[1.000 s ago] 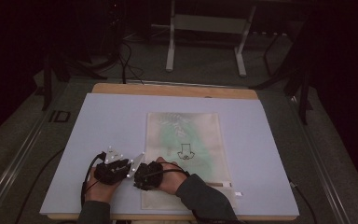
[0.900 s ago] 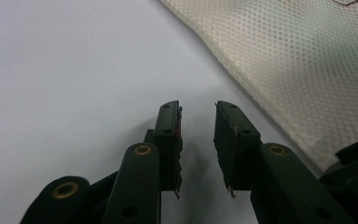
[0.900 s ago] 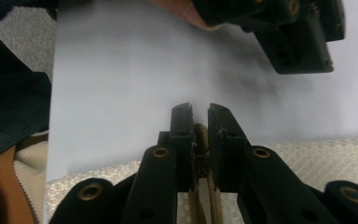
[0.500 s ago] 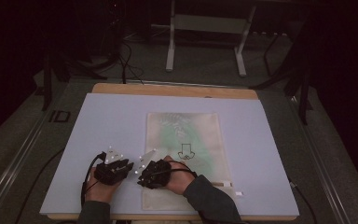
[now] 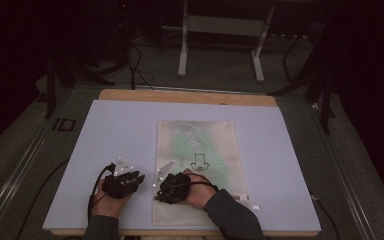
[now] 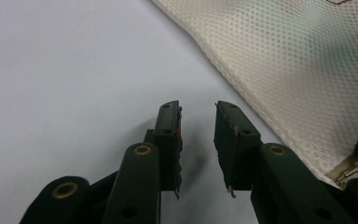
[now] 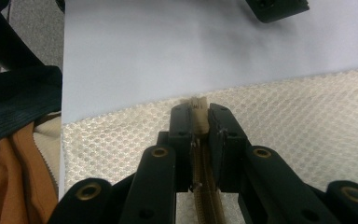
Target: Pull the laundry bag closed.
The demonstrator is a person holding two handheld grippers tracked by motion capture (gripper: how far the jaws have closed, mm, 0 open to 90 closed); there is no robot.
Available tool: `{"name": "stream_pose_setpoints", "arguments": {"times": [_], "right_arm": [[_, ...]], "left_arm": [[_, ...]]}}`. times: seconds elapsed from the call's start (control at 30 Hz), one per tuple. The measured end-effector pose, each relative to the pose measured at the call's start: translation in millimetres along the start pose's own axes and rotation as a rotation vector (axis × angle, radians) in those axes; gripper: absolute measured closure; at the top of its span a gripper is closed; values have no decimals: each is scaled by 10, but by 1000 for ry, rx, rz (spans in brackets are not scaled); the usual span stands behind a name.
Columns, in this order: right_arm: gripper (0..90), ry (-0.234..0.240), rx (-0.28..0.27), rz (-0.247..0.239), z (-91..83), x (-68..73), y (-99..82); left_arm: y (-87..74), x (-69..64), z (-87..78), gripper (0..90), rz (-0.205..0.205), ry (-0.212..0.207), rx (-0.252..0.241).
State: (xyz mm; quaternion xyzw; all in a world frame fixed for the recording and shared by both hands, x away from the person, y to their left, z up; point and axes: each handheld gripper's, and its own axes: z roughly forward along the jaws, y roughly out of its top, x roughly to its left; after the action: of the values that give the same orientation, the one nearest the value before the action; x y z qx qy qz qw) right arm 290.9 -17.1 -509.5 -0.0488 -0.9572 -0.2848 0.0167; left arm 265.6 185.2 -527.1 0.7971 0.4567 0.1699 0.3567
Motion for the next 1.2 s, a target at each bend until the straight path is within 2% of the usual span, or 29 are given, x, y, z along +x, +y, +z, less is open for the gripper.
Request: {"name": "stream_pose_setpoints", "arguments": {"times": [0.13, 0.3, 0.5, 0.53, 0.87, 1.2], "right_arm": [[810, 6, 11, 3, 40, -10, -8], [817, 2, -2, 3, 48, -20, -22], [818, -7, -4, -7, 46, -14, -27], [819, -23, -7, -7, 48, -6, -26], [819, -60, -9, -20, 59, 18, -11], [818, -70, -21, -9, 70, 31, -40]], "left_arm": [[2, -16, -1, 701, 0, -16, -2], [9, -49, -1, 702, -2, -53, -10], [26, -100, 9, 744, 1, -90, -16], [28, -109, 12, 751, 1, -90, -17], [55, -205, 51, 789, 27, -120, -7], [65, -278, 91, 799, 52, -144, 21]]}}
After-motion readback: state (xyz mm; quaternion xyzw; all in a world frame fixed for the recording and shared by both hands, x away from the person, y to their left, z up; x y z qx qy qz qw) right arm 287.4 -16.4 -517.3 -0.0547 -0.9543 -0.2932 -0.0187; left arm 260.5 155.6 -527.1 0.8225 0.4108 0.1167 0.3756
